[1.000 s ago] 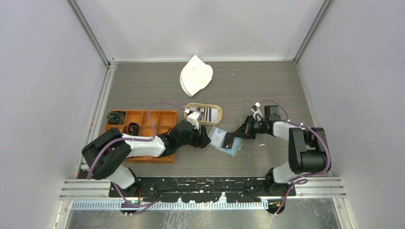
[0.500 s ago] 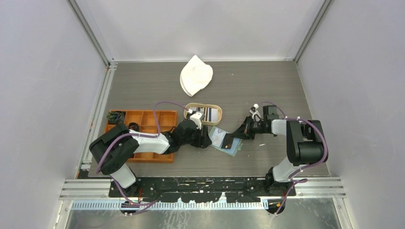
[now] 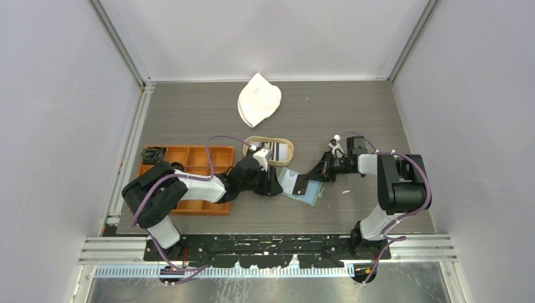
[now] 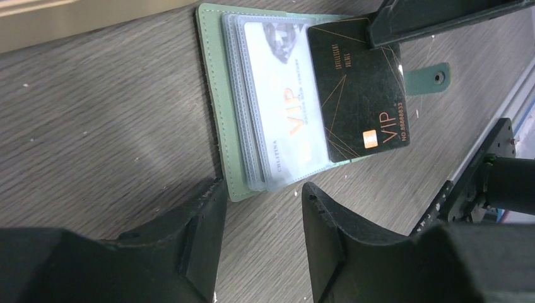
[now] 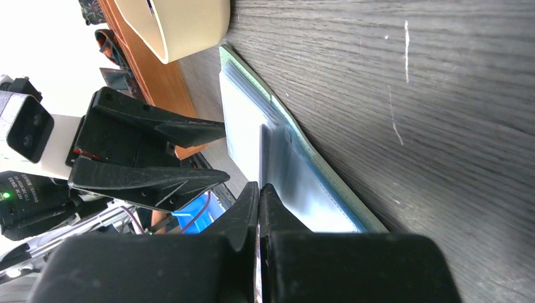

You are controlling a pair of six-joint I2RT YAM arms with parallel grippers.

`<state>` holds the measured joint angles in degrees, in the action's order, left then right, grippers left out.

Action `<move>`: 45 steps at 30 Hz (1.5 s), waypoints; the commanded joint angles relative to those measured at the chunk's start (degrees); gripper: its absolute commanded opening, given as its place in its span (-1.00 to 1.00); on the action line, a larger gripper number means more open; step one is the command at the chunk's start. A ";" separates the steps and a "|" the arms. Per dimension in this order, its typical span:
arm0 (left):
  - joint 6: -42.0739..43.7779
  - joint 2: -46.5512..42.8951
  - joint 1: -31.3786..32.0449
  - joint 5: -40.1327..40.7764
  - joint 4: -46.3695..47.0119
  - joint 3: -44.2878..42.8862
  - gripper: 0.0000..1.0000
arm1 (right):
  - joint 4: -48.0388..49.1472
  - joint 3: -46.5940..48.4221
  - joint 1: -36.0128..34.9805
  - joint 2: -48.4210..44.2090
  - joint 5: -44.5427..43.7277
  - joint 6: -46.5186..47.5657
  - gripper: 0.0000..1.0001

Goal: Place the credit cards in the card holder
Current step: Insert the credit card into the card holder.

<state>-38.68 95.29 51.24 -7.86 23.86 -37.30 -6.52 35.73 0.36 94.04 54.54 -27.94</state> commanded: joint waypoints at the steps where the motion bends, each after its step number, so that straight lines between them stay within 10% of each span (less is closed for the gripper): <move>1: -1.59 1.13 -0.15 -3.50 1.74 -0.69 -0.04 | -2.93 3.04 -0.36 -0.03 1.62 3.67 -0.98; 11: -4.07 -1.19 0.49 -3.92 5.47 1.91 -0.05 | -12.03 4.03 4.28 -8.28 2.22 12.34 -0.99; 25: -2.35 -8.33 0.70 3.46 6.16 5.37 -0.02 | 15.56 -10.02 2.63 -16.55 -5.19 -4.24 -0.98; 45: -0.13 -5.88 0.70 6.71 1.58 1.84 -0.01 | 10.39 -9.45 3.06 -16.86 -8.41 -1.65 -0.98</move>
<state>-40.25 88.90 51.75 -2.92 25.52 -32.99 4.32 24.84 3.11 77.91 46.70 -31.11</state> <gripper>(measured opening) 0.494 0.039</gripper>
